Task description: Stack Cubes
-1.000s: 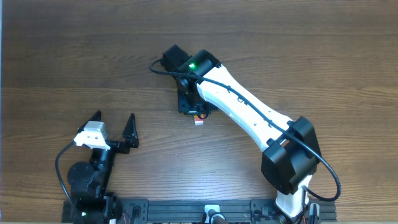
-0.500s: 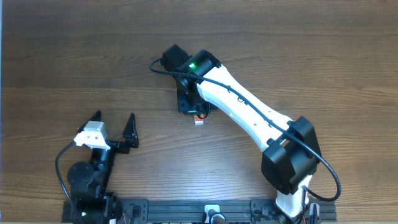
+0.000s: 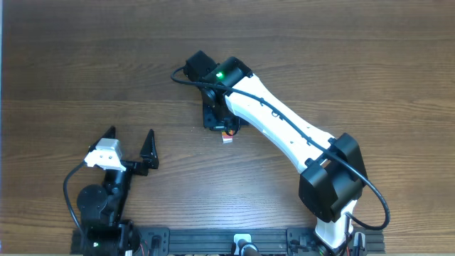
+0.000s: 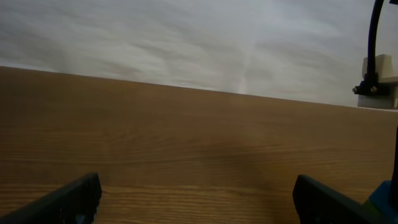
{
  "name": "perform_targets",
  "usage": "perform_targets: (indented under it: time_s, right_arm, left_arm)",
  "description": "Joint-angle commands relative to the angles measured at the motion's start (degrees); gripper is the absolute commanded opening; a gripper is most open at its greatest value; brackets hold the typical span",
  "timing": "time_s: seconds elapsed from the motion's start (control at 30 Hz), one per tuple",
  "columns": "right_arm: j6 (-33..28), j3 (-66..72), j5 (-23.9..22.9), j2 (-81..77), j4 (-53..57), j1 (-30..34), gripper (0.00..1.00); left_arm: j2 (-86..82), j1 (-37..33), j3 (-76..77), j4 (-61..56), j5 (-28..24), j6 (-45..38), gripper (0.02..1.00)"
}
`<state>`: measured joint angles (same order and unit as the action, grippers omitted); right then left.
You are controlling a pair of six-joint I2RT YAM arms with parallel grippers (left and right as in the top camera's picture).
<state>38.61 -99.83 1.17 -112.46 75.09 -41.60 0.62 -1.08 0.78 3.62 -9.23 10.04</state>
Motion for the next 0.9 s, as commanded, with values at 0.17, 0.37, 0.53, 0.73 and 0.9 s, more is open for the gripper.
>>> perform_targets:
  time_s: [0.17,0.37,0.53,0.73,0.9]
  right_arm:
    - [0.1,0.7,0.0,-0.2,-0.2,0.4,0.154]
    - [0.1,0.8,0.0,-0.2,-0.2,0.4,0.167]
    - [0.1,1.3,0.1,-0.2,-0.4,0.4,0.209]
    - [0.1,1.3,0.1,-0.2,-0.6,0.4,0.211]
    - [0.1,1.3,0.1,-0.2,-0.6,0.4,0.24]
  left_arm:
    - [-0.3,0.2,-0.4,-0.2,-0.3,-0.8,1.0]
    - [-0.3,0.2,-0.4,-0.2,-0.3,-0.8,1.0]
    - [-0.3,0.2,-0.4,-0.2,-0.3,-0.8,1.0]
    - [-0.3,0.2,-0.4,-0.2,-0.3,-0.8,1.0]
    - [-0.3,0.2,-0.4,-0.2,-0.3,-0.8,1.0]
